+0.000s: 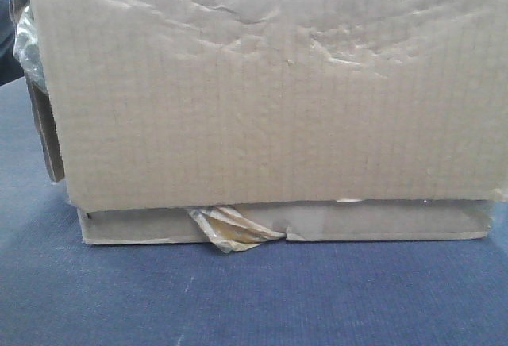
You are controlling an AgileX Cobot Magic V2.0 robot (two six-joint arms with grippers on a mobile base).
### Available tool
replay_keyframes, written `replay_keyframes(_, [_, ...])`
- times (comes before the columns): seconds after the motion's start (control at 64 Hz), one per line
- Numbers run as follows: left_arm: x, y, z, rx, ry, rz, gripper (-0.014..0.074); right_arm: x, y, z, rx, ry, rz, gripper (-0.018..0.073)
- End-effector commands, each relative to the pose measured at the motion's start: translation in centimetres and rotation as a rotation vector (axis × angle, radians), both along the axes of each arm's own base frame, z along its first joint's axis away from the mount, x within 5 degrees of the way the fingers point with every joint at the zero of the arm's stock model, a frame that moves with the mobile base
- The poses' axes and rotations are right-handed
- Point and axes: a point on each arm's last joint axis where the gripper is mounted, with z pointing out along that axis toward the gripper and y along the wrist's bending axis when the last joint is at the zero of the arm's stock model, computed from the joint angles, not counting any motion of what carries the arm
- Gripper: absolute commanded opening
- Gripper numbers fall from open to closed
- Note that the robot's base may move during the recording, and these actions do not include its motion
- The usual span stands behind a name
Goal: Stack two boxes on right shelf middle
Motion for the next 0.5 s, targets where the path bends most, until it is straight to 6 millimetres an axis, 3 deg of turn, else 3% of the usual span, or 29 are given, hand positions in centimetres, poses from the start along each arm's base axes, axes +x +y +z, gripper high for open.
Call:
replay_keyframes(0.0, [-0.3,-2.4,0.9,-0.074,-0.038,-0.086,-0.0111,0.0,0.0,0.3,-0.003,-0.013,0.001,0.0570])
replay_keyframes(0.172, [2.1,-7.4,-1.0,-0.159,0.056,-0.217,-0.0111,0.0,0.3,0.3,0.000,-0.013,0.020,0.0570])
replay_keyframes(0.328, [5.8,-12.4,-4.6,-0.162,0.191,-0.308,-0.0111,0.0,0.4,0.3,0.000,-0.013,0.030,0.0570])
replay_keyframes(0.485, [9.0,-15.0,-8.2,-0.161,0.300,-0.306,-0.0111,0.0,0.4,0.3,0.000,-0.013,0.030,0.0570])
